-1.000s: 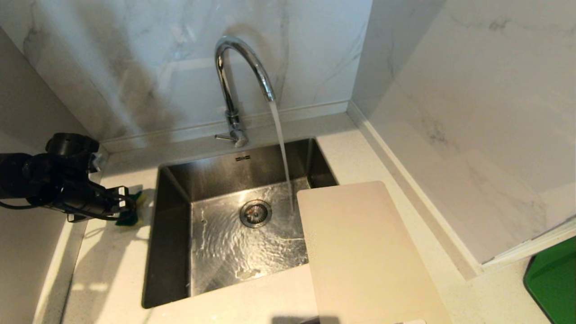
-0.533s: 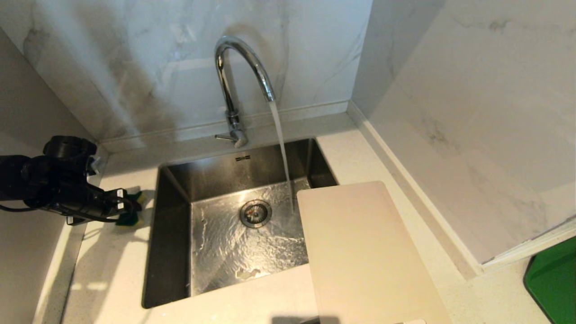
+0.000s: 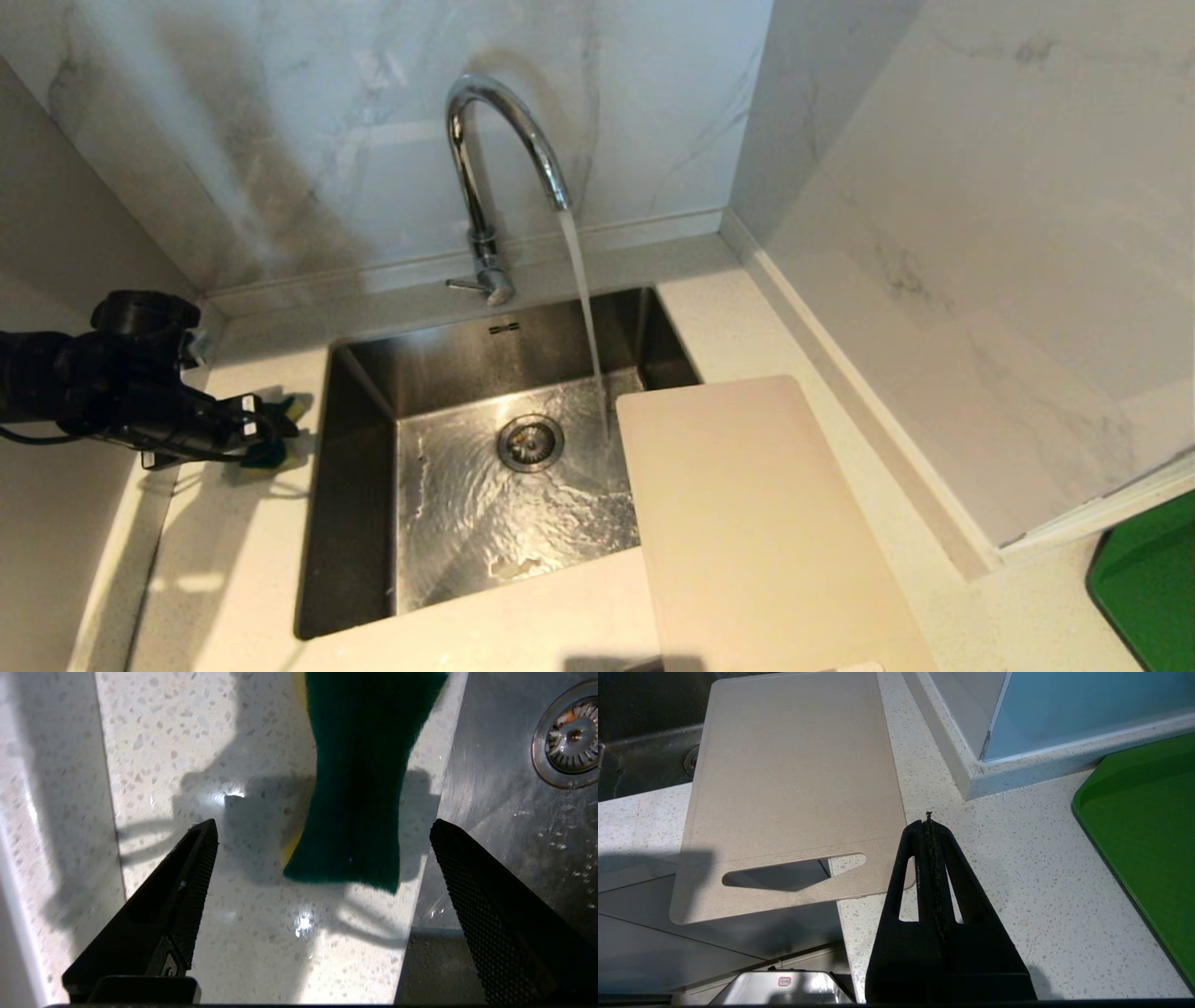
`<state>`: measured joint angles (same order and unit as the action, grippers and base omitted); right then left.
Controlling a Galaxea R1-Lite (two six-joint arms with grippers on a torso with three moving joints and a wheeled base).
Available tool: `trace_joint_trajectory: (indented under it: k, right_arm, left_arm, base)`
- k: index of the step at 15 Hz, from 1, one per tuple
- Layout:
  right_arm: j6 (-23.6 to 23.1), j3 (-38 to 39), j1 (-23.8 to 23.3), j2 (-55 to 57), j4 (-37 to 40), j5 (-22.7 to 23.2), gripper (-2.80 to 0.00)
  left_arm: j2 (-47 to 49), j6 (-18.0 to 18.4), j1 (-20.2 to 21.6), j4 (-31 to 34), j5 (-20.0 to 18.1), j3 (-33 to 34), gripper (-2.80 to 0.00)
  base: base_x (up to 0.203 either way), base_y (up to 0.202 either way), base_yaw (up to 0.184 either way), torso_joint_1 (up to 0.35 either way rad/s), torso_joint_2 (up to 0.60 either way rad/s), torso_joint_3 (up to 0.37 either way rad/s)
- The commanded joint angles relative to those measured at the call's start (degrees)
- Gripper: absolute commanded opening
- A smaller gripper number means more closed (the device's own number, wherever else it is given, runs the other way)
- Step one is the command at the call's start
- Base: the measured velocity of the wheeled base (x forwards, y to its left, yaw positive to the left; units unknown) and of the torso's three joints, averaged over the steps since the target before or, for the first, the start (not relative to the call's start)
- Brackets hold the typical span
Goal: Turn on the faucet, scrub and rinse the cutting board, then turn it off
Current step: Pick up the cleaning cloth
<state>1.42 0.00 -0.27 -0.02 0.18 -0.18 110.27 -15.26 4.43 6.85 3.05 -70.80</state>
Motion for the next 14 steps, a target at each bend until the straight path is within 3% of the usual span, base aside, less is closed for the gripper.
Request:
trace_joint_trajectory:
  k: [1, 6, 7, 13, 14]
  right_arm:
    - [-0.01, 0.0, 0.0, 0.02, -0.01, 0.01, -2.8]
    - [-0.01, 0.0, 0.0, 0.02, -0.01, 0.01, -2.8]
    - [-0.01, 0.0, 0.0, 0.02, -0.01, 0.01, -2.8]
    - [-0.01, 0.0, 0.0, 0.02, -0.01, 0.01, -2.8]
    - [-0.01, 0.0, 0.0, 0.02, -0.01, 0.01, -2.8]
  left_arm:
    - [1.18, -0.04, 0.04, -0.35, 0.12, -0.12, 0.0]
    - [1.35, -0.03, 0.35, -0.35, 0.12, -0.12, 0.0]
    - [1.35, -0.03, 0.5, -0.35, 0.12, -0.12, -2.8]
    - [1.52, -0.12, 1.68, -0.35, -0.34, 0.14, -2.8]
    - [1.45, -0.12, 2.37, -0.35, -1.89, 0.14, -2.8]
  base:
    - [0.0, 0.0, 0.0, 0.0, 0.0, 0.0]
    - [0.0, 0.0, 0.0, 0.0, 0.0, 0.0]
    - [0.0, 0.0, 0.0, 0.0, 0.0, 0.0]
    - [0.0, 0.0, 0.0, 0.0, 0.0, 0.0]
    - [0.0, 0.0, 0.0, 0.0, 0.0, 0.0]
